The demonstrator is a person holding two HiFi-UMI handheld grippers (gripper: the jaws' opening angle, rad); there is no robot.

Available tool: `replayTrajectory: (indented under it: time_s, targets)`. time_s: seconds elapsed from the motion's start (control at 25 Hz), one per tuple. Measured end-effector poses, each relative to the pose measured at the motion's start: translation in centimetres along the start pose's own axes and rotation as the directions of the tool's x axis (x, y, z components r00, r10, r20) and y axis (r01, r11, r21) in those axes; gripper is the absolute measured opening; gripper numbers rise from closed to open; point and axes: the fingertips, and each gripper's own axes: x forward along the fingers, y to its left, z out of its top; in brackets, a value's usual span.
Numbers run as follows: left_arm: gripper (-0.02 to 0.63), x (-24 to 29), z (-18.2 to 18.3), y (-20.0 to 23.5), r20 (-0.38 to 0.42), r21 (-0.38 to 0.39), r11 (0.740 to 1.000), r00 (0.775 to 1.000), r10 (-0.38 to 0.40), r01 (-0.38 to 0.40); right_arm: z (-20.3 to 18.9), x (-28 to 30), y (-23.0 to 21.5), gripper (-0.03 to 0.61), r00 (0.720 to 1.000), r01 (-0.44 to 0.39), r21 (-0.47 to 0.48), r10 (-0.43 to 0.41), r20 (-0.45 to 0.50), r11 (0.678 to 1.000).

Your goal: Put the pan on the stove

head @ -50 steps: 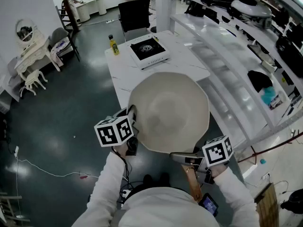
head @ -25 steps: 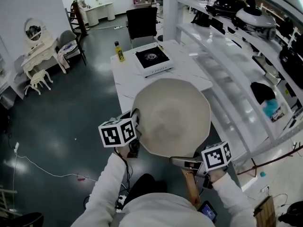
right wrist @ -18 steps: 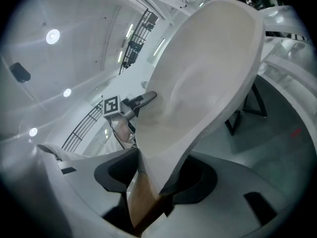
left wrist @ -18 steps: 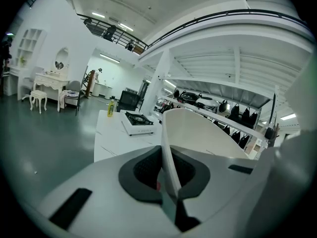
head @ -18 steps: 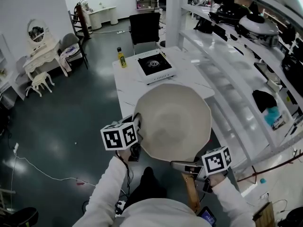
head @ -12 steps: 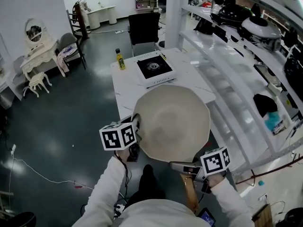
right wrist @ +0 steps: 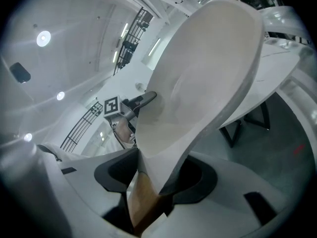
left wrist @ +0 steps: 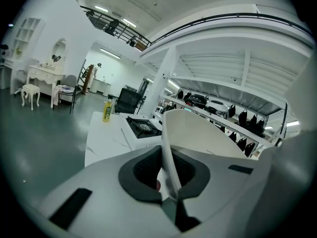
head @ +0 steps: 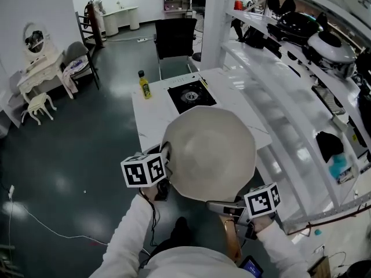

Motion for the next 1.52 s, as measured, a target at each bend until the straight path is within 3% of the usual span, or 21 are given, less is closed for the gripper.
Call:
replayTrajectory:
  time_s: [0.64, 1.52]
  targets:
    - [0.023, 9.1, 6.0, 7.0, -0.006, -0.034, 0.999, 0.999, -0.032, 0.032, 10.9, 5.4, -3.6, 0.244, 0.999, 0.036, 0.011, -0.036, -0.002, 0.999]
    - [0.023, 22.3, 12.7, 12.5, 0.013, -0.086, 0.993, 0.997, 0.081, -0.079, 26.1, 7.1, -11.8, 0.244, 0.994, -0.028, -0.017, 0.026, -0.109, 0.999]
